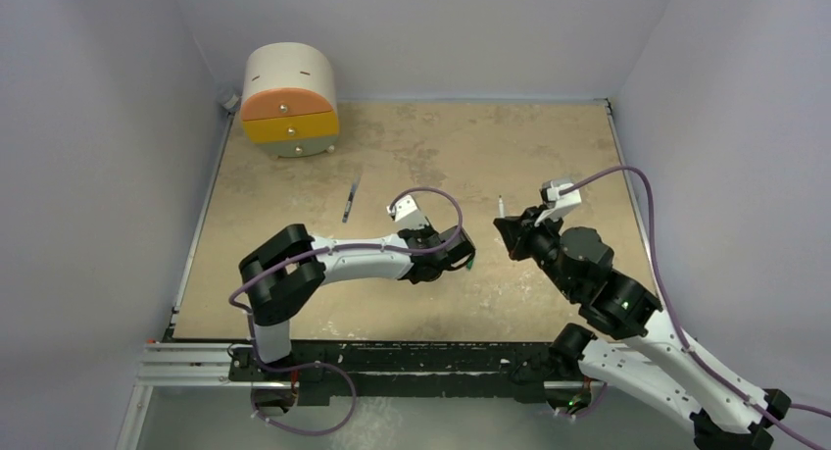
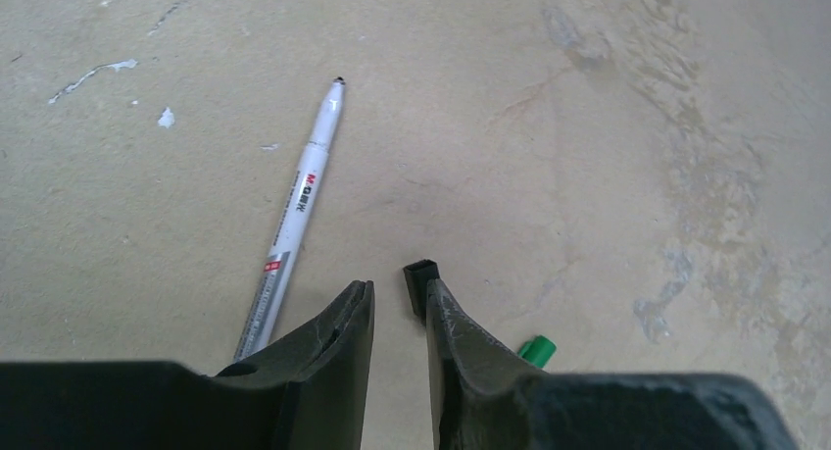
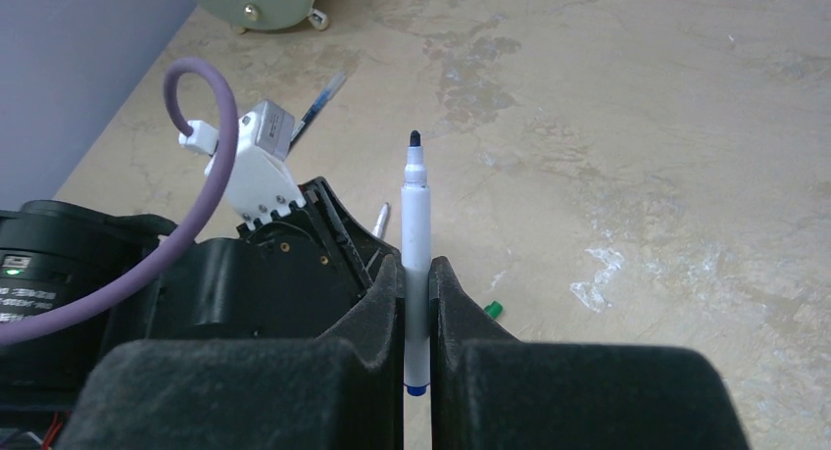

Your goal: Insert the pens into the pen caps

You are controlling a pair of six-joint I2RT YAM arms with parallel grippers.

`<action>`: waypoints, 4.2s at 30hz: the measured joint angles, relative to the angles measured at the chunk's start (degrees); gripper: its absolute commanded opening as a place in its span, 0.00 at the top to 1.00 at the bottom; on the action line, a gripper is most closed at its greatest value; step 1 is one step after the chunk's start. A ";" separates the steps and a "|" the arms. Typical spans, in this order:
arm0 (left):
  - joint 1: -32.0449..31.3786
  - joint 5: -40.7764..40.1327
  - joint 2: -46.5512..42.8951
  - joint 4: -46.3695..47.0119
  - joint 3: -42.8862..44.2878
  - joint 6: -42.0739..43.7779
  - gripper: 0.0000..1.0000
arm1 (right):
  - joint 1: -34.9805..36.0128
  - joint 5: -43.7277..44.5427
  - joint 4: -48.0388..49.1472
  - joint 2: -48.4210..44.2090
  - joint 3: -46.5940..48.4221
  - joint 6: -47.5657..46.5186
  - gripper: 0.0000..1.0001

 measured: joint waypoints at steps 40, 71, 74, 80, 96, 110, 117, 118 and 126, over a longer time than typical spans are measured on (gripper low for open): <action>0.26 1.40 11.56 -4.90 9.66 -6.49 0.79 | 0.00 3.91 -8.07 -8.90 1.31 -0.33 1.00; 5.75 -1.84 -11.80 19.41 -7.17 13.14 1.00 | 0.00 0.87 -3.72 -4.39 1.38 -0.50 1.00; 8.20 -2.12 -17.51 25.97 -9.44 20.48 1.00 | 0.00 -1.49 -1.03 -2.25 1.38 -0.44 1.00; 8.63 -2.14 -24.02 33.51 -10.03 32.24 1.00 | 0.00 -5.62 5.29 3.50 -0.04 -0.76 1.00; 9.27 17.22 -26.99 60.04 -21.16 56.78 1.00 | 0.00 -17.33 17.51 14.84 -1.14 -4.15 1.00; 9.27 20.92 -30.01 72.00 -24.09 62.34 1.00 | 0.00 -19.85 18.03 18.51 -1.07 -2.49 1.00; 9.27 20.74 -30.01 72.67 -24.13 62.38 1.00 | 0.00 -19.47 17.44 18.36 -0.44 -1.66 1.00; 9.27 20.70 -30.01 72.72 -24.15 62.38 1.00 | 0.00 -19.32 17.25 18.23 -0.31 -1.64 1.00; 9.27 20.50 -30.14 73.99 -26.36 61.68 1.00 | 0.00 -18.29 16.85 15.61 0.04 -1.27 1.00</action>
